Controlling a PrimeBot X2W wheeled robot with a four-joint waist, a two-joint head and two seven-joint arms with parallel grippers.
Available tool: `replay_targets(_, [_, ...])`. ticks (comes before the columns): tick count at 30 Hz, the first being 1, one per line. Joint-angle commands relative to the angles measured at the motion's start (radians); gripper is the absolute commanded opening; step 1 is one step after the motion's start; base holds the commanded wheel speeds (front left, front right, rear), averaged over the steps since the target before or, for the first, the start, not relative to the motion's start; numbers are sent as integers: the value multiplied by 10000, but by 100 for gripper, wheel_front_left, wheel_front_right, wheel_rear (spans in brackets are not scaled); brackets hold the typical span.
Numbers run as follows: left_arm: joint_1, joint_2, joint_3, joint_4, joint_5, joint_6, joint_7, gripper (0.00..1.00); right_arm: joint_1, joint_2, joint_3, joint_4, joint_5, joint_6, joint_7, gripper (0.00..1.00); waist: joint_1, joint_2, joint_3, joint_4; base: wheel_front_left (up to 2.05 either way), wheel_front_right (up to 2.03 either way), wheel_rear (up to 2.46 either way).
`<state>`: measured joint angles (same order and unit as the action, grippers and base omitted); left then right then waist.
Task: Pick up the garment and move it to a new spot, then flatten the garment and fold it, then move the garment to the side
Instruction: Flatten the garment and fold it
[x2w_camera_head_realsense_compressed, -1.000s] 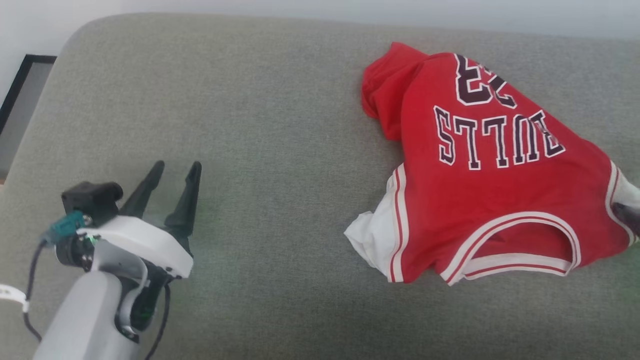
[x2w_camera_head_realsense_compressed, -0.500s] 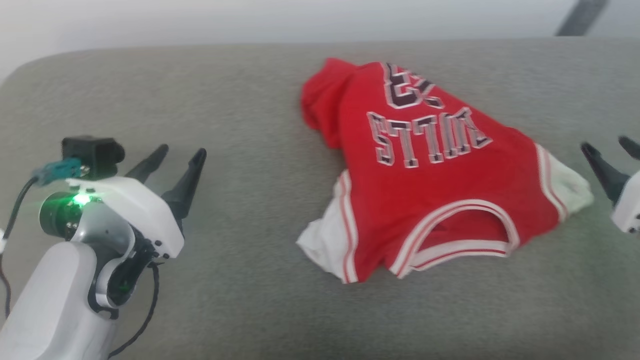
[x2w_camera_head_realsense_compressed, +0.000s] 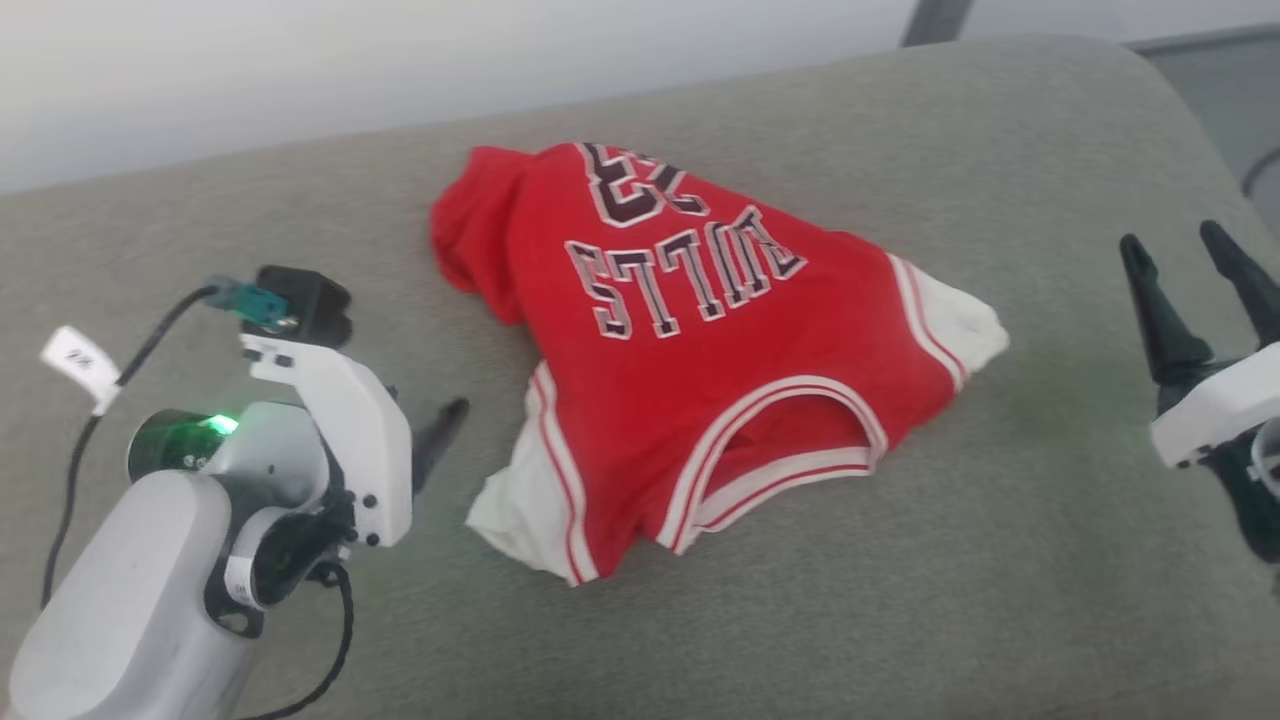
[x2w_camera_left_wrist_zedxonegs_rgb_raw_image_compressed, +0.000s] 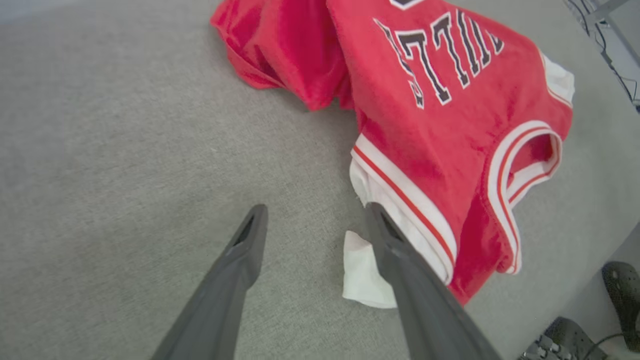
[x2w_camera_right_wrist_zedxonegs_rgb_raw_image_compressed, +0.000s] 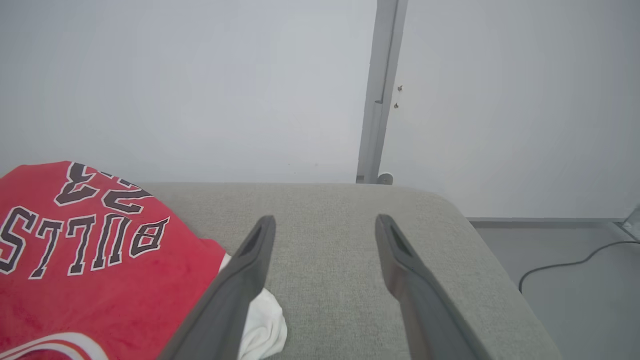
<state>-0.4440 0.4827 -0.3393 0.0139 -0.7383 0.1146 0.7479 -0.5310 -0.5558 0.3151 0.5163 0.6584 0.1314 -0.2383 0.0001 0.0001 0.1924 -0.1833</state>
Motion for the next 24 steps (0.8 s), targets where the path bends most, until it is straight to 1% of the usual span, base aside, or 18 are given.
replay_targets(1, [-173,78,-78,-54,5,89,222,100,238,200,-219,-155,-196,-14,-97,100,-1,-1,28,-282,0,0,0])
replay_targets(3, [-171,129,-258,-27,67,229,664,100,436,451,-581,-396,-542,-14,-148,100,-1,-1,71,-442,0,0,0])
replay_targets(9, [-124,20,-716,51,-33,669,1826,100,1155,1186,-1576,-1190,-1275,-14,-230,100,-1,-1,227,-733,0,0,0])
replay_targets(14, [-21,-87,-1020,309,-128,984,2566,100,1595,1715,-2055,-1750,-1642,-14,-246,100,-1,-1,378,-847,0,0,0])
replay_targets(16, [-63,-150,-1081,483,-159,1021,2656,100,1670,1851,-2158,-1878,-1730,-14,-222,100,-1,-1,448,-863,0,0,0])
replay_targets(20, [-214,-289,-1202,1195,-167,901,2608,100,1741,2062,-2269,-2075,-1818,-14,-104,100,-1,-1,581,-875,0,0,0])
replay_targets(24, [-307,-366,-1276,2208,-144,602,2272,100,1685,2167,-2303,-2190,-1866,-14,-12,100,-1,-1,685,-867,0,0,0])
